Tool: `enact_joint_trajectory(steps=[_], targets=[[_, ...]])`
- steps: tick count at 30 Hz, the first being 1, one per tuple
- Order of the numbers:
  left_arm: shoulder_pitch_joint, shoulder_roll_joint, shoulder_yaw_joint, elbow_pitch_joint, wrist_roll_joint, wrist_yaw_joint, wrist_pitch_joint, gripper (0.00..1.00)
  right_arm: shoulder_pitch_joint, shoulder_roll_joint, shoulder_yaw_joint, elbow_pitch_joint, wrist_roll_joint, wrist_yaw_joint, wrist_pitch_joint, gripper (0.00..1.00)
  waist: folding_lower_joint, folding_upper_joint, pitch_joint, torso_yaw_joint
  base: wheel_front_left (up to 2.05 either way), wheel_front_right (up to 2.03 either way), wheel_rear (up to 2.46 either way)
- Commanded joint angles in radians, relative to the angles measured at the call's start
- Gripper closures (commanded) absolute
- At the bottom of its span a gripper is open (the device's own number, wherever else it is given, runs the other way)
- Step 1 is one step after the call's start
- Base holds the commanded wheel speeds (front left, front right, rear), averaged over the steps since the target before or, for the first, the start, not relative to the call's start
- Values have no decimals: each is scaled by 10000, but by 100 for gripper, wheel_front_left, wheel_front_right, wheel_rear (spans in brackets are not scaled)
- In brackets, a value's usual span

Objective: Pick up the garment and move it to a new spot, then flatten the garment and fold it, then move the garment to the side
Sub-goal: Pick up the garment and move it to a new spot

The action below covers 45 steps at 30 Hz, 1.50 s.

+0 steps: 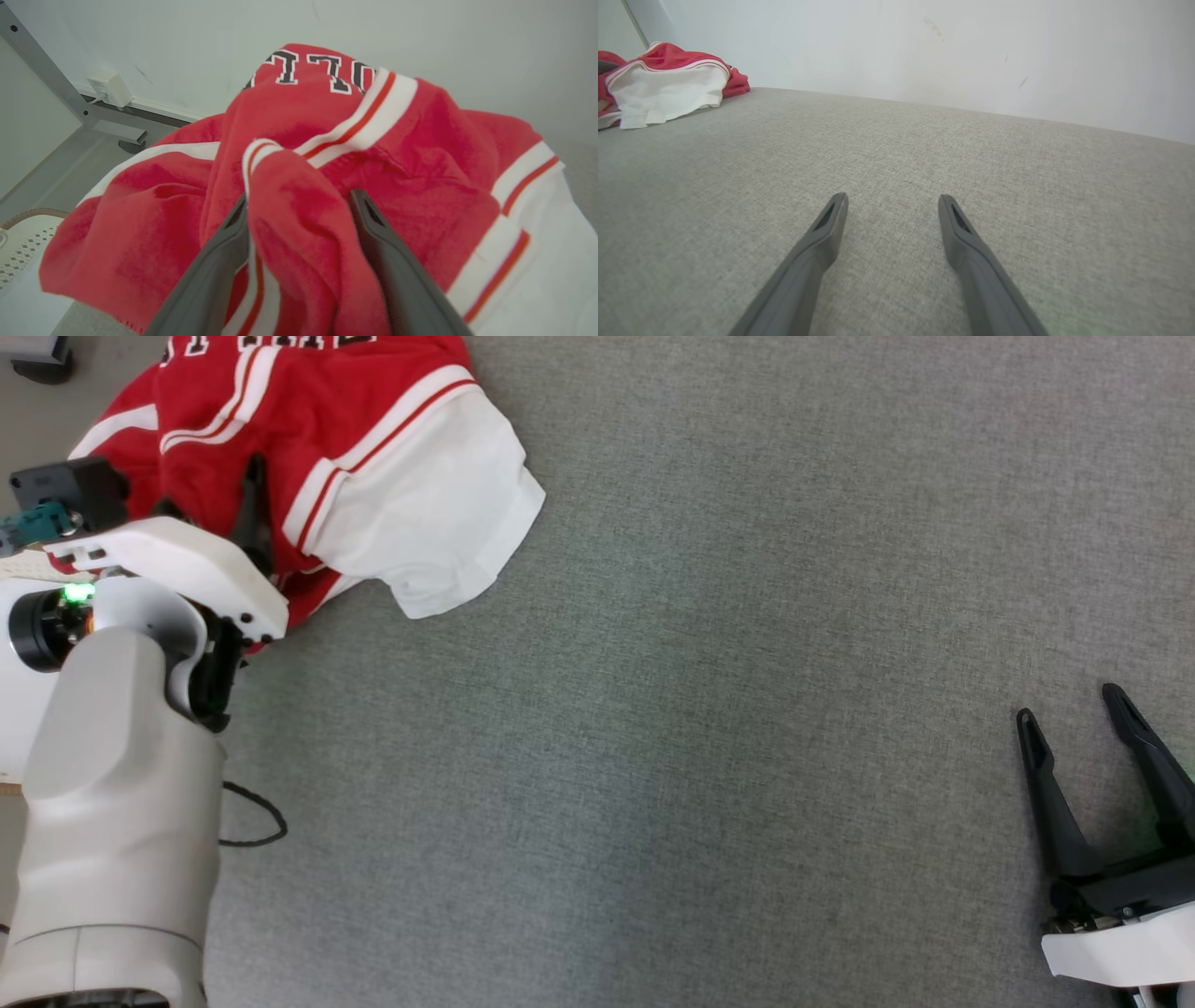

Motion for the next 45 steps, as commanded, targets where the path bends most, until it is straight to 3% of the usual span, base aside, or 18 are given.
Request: enact_joint_trajectory(steps=[1, 2, 3, 4, 12, 22, 28, 35, 39, 45], targets=[[-152, 98, -10, 137, -65, -42, -60, 0, 270, -260, -159, 846, -59, -96, 180, 0, 1, 1, 11, -62, 0, 0, 0], [-185, 90, -31, 271, -106, -71, -72, 24, 263, -238, -132, 849, -75, -96, 180, 0, 1, 1, 4, -100, 0, 0, 0], [-218, 85, -64, 407, -112, -96, -105, 81, 264, -211, -131, 856, -93, -96, 181, 0, 1, 1, -15, -133, 0, 0, 0], [-260, 90, -130, 518, -85, -136, -137, 100, 278, -189, -142, 870, -95, -96, 181, 0, 1, 1, -44, -161, 0, 0, 0], [-544, 484, -267, 733, -250, -307, -783, 100, 545, 330, -10, 836, -54, -72, 151, 0, 1, 1, -849, -437, 0, 0, 0], [-750, 1146, -748, -618, -288, -404, -648, 100, 798, 1011, 239, 1140, 263, -69, 103, 0, 1, 1, -2768, -960, 0, 0, 0], [-518, 1526, -1174, -2395, -617, -418, 407, 100, 1167, 1376, 234, 1290, 358, -69, 103, 0, 1, 1, -3770, -1404, 0, 0, 0], [360, 2075, -2004, -5601, -1617, -424, 2333, 100, 1547, 1711, 217, 1281, 396, -66, 103, 0, 1, 1, -4330, -1922, 0, 0, 0], [980, 2178, -2259, -7360, -2381, -416, 3351, 100, 1608, 1824, 217, 1267, 395, -66, 104, 0, 1, 1, -4474, -2282, 0, 0, 0], [2135, 1897, -2853, -9276, -3730, -417, 4732, 100, 1464, 1888, 355, 1234, 410, -66, 102, 0, 1, 1, -4496, -2991, 0, 0, 0]])
